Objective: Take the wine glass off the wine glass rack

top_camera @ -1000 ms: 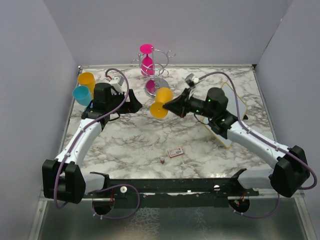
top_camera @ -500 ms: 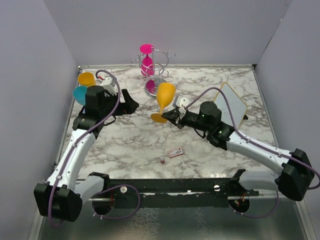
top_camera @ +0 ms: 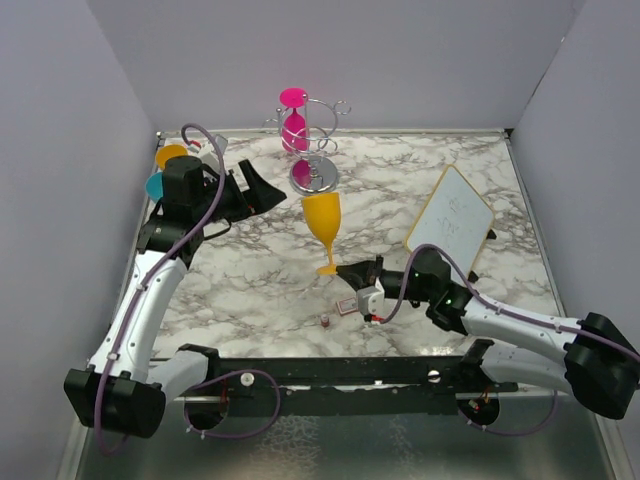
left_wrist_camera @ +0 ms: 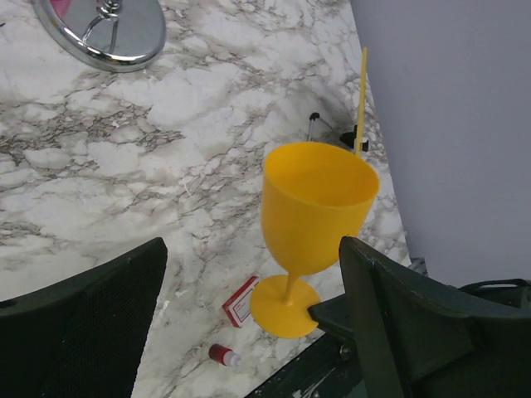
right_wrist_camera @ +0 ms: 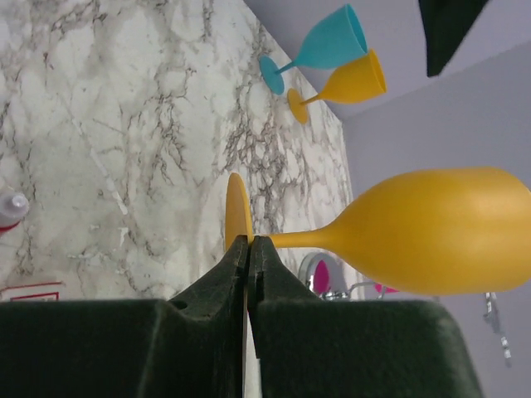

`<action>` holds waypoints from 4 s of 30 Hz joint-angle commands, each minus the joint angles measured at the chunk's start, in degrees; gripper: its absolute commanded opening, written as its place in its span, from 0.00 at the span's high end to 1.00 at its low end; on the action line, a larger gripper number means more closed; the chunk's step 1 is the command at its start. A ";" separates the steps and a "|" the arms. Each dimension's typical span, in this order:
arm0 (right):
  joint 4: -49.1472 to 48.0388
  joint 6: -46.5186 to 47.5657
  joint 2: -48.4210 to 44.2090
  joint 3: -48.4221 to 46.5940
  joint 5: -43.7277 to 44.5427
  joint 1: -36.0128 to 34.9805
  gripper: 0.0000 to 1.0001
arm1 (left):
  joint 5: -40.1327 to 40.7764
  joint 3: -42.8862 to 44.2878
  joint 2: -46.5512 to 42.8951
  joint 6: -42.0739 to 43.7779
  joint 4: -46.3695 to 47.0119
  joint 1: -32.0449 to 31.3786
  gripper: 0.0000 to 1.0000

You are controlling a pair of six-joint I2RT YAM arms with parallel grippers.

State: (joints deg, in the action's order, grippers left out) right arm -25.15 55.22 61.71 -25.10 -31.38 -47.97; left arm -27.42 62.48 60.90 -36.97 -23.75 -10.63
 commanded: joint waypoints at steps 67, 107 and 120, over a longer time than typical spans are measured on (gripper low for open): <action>-11.38 20.41 3.23 6.18 24.06 -13.89 0.00 | 46.46 4.91 5.58 12.07 -26.46 -6.14 1.00; -7.26 -30.94 7.92 -10.95 43.47 -6.96 0.00 | 50.80 3.19 12.45 -2.07 -13.09 29.97 1.00; -7.37 -31.05 8.29 -10.93 42.85 -6.89 0.00 | 51.43 2.74 15.54 -2.67 -11.81 30.67 1.00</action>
State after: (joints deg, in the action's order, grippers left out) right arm -32.29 25.15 70.50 -35.46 12.53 -55.11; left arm 22.98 64.23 75.61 -38.81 -37.15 19.44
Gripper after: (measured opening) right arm 0.995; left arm 0.018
